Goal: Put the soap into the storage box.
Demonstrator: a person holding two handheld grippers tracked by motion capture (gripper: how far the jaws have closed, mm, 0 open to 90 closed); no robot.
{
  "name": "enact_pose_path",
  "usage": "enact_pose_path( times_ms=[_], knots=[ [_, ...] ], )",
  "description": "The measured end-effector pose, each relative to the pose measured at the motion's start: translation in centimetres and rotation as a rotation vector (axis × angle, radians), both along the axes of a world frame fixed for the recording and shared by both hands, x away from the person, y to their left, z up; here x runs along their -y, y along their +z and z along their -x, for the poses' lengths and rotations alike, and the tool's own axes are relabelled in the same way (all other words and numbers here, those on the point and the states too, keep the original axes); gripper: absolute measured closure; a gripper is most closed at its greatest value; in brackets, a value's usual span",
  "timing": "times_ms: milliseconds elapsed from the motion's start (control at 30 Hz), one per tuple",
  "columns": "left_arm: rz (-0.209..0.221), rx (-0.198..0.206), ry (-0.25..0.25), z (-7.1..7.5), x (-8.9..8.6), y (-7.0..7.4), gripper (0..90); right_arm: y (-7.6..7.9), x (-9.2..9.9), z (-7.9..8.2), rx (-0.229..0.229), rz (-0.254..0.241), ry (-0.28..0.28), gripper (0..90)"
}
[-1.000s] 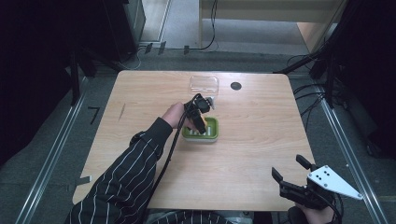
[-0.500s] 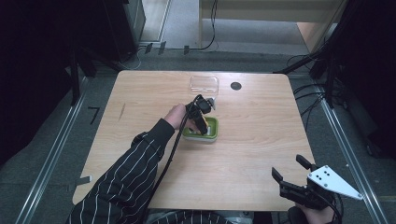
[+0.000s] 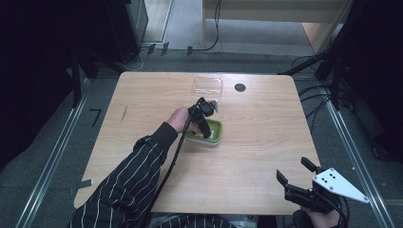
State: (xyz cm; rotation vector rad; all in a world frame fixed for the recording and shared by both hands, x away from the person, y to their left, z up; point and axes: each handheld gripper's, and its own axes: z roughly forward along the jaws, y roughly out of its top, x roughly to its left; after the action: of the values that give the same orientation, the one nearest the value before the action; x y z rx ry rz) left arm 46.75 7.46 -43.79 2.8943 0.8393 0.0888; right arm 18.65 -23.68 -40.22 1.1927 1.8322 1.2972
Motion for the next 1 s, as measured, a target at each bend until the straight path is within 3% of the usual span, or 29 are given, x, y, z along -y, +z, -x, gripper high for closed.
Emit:
enact_pose_path(
  times_ms=[100, 467, 1000],
  knots=[
    [0.009, 0.014, 0.006, 0.1, -0.1, 0.3, 14.5, 0.0, 0.0, 0.0, 0.000, -0.001, 0.001, 13.4],
    [0.031, 0.037, 0.019, 1.0, -0.8, 2.0, 7.8, 0.0, 0.0, -0.1, 0.001, -0.004, 0.004, 13.5],
    [0.016, 0.045, 0.020, 4.2, -2.5, 2.6, 1.8, 0.0, -0.2, -0.4, 0.004, -0.006, 0.016, 13.5]
  ],
)
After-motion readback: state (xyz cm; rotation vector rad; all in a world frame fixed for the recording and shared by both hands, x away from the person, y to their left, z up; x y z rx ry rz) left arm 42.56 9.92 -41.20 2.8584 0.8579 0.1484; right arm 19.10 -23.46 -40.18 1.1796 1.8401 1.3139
